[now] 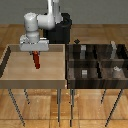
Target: Place the box of cereal into the appropriate compartment.
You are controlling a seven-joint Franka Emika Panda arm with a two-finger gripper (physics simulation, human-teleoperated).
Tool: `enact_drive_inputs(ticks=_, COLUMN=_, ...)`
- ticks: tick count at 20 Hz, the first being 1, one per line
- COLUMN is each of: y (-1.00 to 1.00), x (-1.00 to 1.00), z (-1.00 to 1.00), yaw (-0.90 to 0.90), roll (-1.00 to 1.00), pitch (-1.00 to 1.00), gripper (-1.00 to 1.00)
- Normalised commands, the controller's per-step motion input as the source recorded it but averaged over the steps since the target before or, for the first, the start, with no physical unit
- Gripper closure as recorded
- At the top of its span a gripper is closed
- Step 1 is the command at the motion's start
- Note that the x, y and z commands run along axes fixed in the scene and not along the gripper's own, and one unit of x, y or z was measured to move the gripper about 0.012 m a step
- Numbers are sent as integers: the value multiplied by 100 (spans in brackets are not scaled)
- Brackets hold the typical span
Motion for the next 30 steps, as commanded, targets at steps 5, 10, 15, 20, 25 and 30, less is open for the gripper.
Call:
enact_drive_inputs(ticks=5, y=0, x=0, z=100, yaw=0, roll=0, pitch=0, gripper=100)
enact_drive_inputs(ticks=10, y=0, x=0, z=100, yaw=0, roll=0, pitch=0, gripper=100)
enact_drive_inputs(ticks=15, y=80, x=0, z=0, yaw=0, roll=0, pitch=0, gripper=100)
enact_drive_inputs(ticks=20, y=100, x=0, z=0, yaw=0, roll=0, pitch=0, gripper=100)
enact_drive_inputs(ticks=25, y=100, x=0, z=0, yaw=0, roll=0, pitch=0, gripper=100)
enact_drive_inputs(ticks=30, y=100, x=0, z=0, yaw=0, roll=0, pitch=0, gripper=100)
